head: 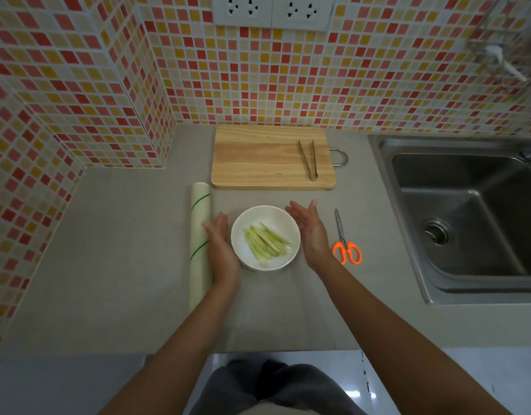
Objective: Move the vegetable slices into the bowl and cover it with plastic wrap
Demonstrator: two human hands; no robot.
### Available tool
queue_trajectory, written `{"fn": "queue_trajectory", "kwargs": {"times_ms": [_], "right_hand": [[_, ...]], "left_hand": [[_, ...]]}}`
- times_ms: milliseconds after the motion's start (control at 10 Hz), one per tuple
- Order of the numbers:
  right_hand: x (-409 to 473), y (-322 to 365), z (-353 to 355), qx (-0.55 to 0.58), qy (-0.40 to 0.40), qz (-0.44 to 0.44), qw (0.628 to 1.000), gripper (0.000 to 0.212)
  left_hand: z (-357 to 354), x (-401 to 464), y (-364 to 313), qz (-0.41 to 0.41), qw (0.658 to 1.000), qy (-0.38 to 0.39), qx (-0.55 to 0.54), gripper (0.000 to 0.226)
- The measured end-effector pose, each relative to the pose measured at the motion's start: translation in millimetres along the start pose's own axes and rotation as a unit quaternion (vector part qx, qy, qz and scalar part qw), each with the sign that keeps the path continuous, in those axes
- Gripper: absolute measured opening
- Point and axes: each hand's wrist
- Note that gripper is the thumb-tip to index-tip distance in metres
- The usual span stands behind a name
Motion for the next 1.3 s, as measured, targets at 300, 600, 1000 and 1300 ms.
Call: {"fn": "queue_trajectory", "kwargs": {"times_ms": [300,600,1000,1300], "right_hand": [[-8.4,-16.9,-3.2,-0.018,0.031,-0.021,0.999,0.056],[-2.8,-17.9,2.4,-0.057,0.03,0.001,0.998,0.057],[-12.0,-5.8,-0.6,-0.037,0.001,0.009,0.999,0.062],[-13.9,19.0,5.6,-0.111,0.022,0.006,0.994,0.064]], "left_hand": [[-19.6,0.4,13.4,0.032,0.999,0.002,0.005,0.062],[-11.2,19.6,-1.6,0.039,0.983,0.066,0.166,0.061],[-17.5,4.1,-12.3,0.051,0.982,0.072,0.168,0.069],[-13.7,9.2,-26.2,0.026,0.972,0.076,0.22,0.072]]}}
Point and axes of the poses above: each hand's wrist, its own x-axis towards the middle knuckle, its own z-axis out of the back of the hand, y = z × x, and after that the axes turned 14 degrees about z, right-handed
